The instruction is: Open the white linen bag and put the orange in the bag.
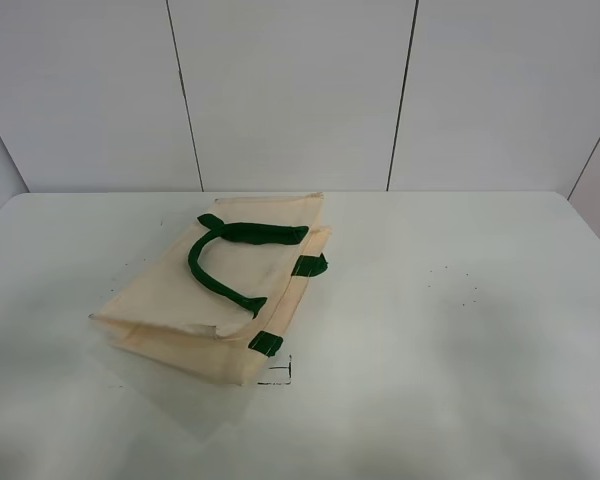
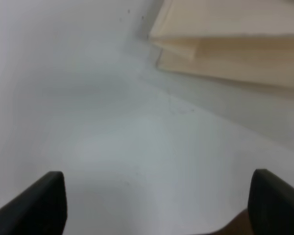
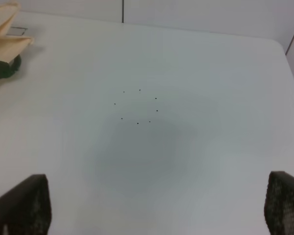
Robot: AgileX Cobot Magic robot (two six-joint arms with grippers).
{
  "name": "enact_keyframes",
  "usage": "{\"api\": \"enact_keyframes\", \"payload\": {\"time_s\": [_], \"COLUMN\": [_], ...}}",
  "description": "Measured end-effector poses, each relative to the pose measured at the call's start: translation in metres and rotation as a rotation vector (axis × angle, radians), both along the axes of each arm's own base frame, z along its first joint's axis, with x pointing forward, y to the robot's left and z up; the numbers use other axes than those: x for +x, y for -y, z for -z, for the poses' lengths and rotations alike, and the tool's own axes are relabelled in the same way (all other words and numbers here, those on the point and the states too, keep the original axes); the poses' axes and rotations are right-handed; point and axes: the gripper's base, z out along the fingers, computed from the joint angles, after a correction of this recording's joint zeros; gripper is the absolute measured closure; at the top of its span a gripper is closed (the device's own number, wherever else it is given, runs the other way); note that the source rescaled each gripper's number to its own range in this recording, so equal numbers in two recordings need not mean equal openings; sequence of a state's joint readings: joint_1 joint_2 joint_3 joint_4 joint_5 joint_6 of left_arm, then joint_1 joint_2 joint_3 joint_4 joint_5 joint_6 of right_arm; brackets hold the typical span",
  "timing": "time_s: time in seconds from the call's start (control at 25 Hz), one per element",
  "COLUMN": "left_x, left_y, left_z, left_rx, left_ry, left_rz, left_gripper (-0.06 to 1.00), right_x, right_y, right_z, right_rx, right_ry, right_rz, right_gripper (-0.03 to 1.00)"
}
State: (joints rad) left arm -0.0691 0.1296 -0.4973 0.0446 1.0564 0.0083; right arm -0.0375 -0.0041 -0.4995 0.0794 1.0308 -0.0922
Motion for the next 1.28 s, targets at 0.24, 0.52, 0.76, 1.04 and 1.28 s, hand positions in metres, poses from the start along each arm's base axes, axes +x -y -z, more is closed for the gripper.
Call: {"api": "enact_keyframes", "payload": {"time_s": [0.24, 0.52, 0.76, 1.04, 1.28], "left_x": [-0.01, -0.019, -0.019, -0.019, -0.019], "left_y": [-0.001, 0.0, 0.001, 0.001, 0.001], "left_z": [0.0, 0.0, 0.0, 0.0, 0.0], "left_rx": [-0.006, -0.019, -0.022, -0.022, -0.022], "left_ry": [0.067, 0.13, 0.13, 0.13, 0.13], "left_rz": [0.002, 0.008, -0.02, -0.035, -0.026], "left_gripper": [0.03, 0.03, 0.03, 0.03, 0.03], "right_x": [0.0, 0.0, 0.0, 0.0, 0.0], "right_y": [0.0, 0.0, 0.0, 0.0, 0.0], "right_z": [0.0, 0.0, 0.0, 0.0, 0.0], "right_rx": [0.0, 0.0, 0.0, 0.0, 0.0], "right_ry": [0.0, 0.0, 0.0, 0.0, 0.0], "right_rz": [0.0, 0.0, 0.0, 0.0, 0.0], "right_gripper": [-0.03, -0.03, -0.03, -0.03, -0.03]}}
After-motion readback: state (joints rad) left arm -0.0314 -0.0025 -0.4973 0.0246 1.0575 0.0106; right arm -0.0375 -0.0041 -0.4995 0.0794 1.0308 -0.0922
